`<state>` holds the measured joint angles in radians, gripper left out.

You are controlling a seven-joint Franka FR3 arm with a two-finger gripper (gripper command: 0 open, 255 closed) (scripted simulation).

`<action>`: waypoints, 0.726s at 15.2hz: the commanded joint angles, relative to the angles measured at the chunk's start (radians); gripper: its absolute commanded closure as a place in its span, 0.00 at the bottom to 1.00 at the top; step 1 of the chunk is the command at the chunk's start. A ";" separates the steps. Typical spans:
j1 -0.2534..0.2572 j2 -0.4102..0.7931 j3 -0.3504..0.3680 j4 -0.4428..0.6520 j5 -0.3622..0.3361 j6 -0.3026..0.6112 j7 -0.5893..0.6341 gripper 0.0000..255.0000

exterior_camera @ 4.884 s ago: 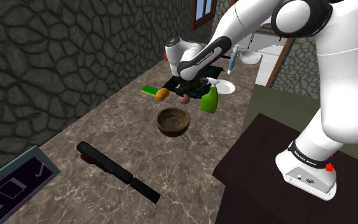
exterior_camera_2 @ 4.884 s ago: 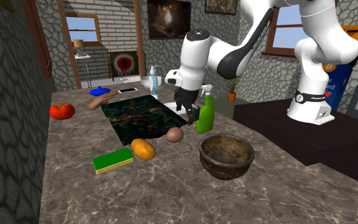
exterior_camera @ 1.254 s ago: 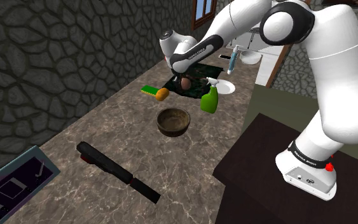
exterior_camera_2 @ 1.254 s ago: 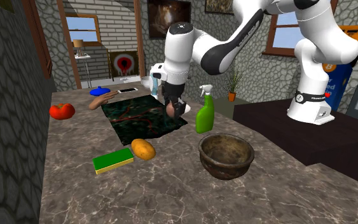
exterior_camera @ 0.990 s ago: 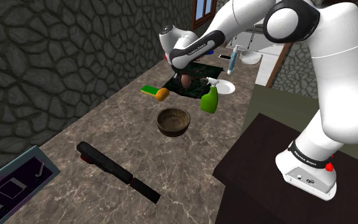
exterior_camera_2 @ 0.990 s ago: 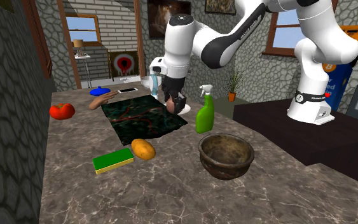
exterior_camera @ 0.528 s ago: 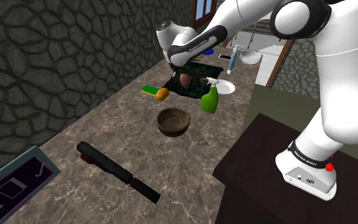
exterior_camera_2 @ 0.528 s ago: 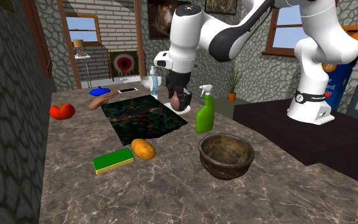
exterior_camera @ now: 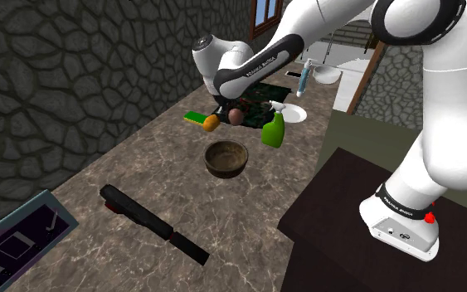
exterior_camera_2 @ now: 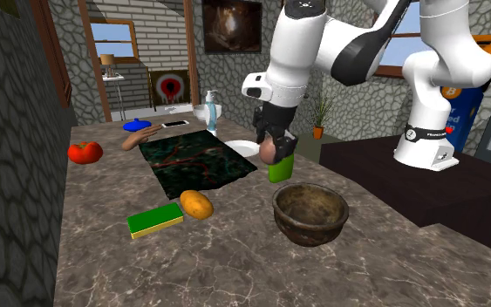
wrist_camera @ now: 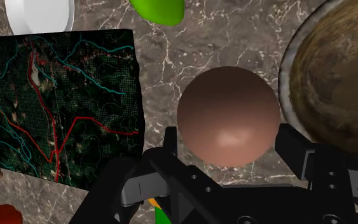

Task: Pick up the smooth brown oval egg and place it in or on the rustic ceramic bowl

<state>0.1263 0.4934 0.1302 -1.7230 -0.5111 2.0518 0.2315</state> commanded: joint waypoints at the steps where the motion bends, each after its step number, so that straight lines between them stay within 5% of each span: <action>1: 0.028 -0.018 0.015 -0.016 0.005 -0.018 0.037 1.00; 11: 0.137 -0.031 0.068 -0.058 0.017 -0.052 0.191 1.00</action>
<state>0.2599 0.4574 0.1984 -1.7746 -0.4917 1.9915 0.4129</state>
